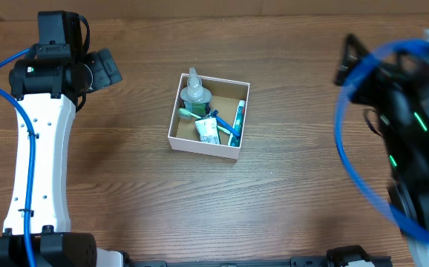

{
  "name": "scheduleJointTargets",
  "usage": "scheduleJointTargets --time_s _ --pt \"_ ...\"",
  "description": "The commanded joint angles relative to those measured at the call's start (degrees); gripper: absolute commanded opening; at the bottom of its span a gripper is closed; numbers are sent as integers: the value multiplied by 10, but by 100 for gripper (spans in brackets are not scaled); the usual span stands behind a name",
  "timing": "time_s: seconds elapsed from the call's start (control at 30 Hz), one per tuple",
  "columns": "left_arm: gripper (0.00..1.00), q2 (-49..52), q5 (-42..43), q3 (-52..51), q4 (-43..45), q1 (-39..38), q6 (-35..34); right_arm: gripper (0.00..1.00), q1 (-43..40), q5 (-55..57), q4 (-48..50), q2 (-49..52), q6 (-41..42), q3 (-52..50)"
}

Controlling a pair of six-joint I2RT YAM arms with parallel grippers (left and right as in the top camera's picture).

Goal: Pack container

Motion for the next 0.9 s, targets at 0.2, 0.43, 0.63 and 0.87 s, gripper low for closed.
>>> scheduleJointTargets --time_s 0.2,0.43,0.63,0.87 --pt "100 -2 0 7 1 2 -12 100 -1 5 246 -334 -99 -317" --pt "100 -2 0 7 1 2 -12 100 -8 -4 372 -434 -98 -507" --pt "100 -2 0 7 1 2 -12 100 -13 -4 393 -444 -98 -565" --pt "100 -2 0 7 1 2 -12 100 -31 -4 394 -476 -98 -617"
